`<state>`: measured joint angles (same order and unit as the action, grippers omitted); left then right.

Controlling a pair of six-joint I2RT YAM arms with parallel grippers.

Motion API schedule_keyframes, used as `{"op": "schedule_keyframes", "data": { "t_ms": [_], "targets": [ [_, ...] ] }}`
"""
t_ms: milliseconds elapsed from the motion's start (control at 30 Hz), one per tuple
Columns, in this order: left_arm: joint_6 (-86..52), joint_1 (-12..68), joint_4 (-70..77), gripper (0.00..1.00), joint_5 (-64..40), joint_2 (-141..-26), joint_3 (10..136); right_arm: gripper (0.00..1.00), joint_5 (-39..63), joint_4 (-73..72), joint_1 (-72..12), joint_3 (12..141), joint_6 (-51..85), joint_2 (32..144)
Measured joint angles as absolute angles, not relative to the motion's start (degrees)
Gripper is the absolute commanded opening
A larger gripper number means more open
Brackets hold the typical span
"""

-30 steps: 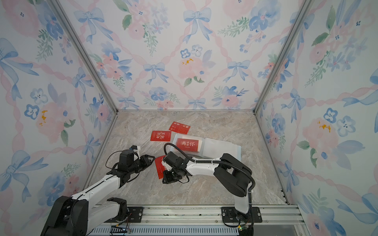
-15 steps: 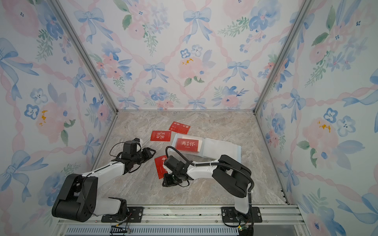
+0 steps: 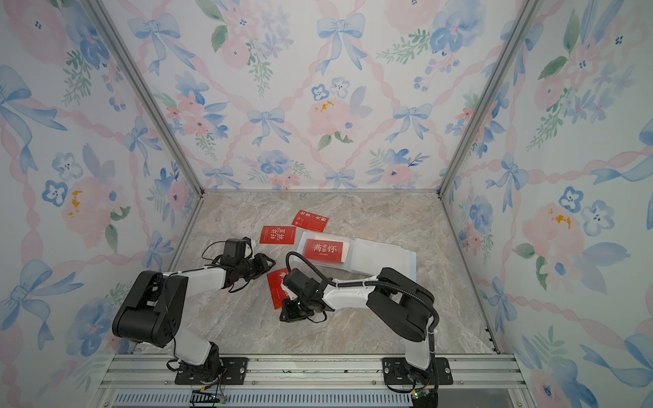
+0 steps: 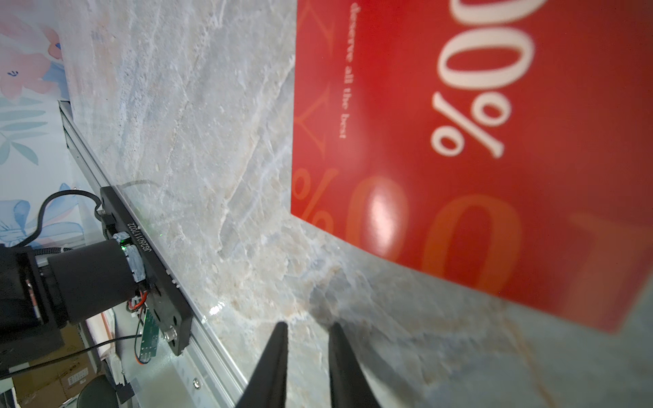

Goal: Place the photos into the photo albums
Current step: Adjust the photo at the center of the board.

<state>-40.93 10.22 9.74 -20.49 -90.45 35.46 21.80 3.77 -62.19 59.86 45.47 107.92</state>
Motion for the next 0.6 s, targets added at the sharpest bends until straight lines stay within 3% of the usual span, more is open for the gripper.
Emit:
{"op": "schedule_keyframes", "data": {
  "t_ms": [600],
  "targets": [
    [-41.0,10.9,11.6,0.43,-23.6,-84.1,27.9,0.23,21.6,5.3,-59.9,60.0,45.5,107.9]
  ]
}}
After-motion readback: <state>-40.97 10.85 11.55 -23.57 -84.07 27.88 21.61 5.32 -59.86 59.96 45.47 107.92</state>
